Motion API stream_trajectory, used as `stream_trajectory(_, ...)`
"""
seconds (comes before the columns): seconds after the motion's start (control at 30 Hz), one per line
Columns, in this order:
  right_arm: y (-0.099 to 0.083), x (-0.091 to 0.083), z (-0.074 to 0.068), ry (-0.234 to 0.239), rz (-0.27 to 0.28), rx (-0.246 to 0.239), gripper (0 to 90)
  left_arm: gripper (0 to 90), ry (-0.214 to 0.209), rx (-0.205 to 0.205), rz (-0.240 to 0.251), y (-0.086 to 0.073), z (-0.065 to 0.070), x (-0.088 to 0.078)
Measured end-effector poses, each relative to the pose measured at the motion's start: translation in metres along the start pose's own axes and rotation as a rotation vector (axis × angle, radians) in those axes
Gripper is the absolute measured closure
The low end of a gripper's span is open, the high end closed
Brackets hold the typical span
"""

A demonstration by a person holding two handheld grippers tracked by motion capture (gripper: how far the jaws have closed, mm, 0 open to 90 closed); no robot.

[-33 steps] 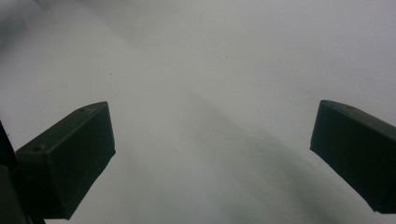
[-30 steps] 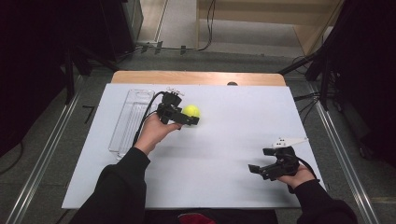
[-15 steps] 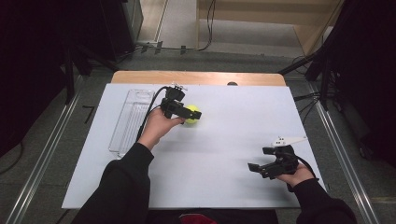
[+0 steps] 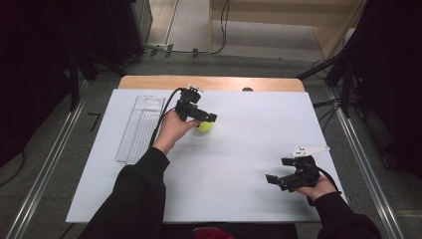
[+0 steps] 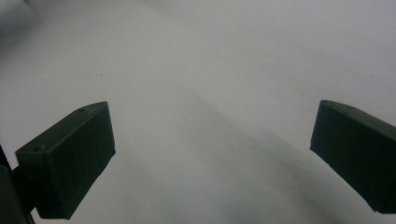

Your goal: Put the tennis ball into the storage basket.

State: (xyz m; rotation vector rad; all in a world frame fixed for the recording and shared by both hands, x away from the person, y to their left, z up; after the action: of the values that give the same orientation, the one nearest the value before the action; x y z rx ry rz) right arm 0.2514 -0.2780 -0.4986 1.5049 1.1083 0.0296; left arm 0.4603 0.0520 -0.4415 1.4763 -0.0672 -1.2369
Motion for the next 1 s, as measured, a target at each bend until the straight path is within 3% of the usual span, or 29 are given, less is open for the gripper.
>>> stream_trajectory(0.1, -0.001, -0.001, 0.0, -0.002, 0.001, 0.002, 0.0, 5.9, 0.014, 0.011, -0.007, 0.002, -0.001, 0.004)
stream_trajectory(0.3, -0.002, -0.002, 0.001, -0.006, 0.005, 0.01, 0.0, 6.7, 0.025, -0.012, -0.009, 0.0, -0.005, 0.013)
stream_trajectory(0.63, -0.002, -0.002, 0.001, -0.007, 0.0, 0.005, 0.0, 6.7, 0.055, -0.008, 0.002, -0.001, -0.004, 0.013)
stream_trajectory(0.8, -0.002, -0.002, 0.001, -0.009, 0.005, 0.01, 0.0, 6.6, 0.051, -0.005, -0.026, -0.005, -0.006, 0.018)
stream_trajectory(1.0, -0.002, -0.002, 0.001, -0.011, 0.004, 0.006, 0.0, 6.6, 0.055, -0.003, -0.017, -0.007, -0.006, 0.019)
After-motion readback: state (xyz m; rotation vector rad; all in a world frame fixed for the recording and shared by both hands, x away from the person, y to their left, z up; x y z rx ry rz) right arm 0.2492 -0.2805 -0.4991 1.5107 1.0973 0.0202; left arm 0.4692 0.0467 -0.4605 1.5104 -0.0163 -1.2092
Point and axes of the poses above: each handheld gripper's, and its own axes: x roughly forward along the jaws, y roughly out of its top, z roughly to its right, the point moved 1 cm from there along x, roughly forward along the jaws, and after that the axes turned 11 degrees about z, right-handed, at the moved point
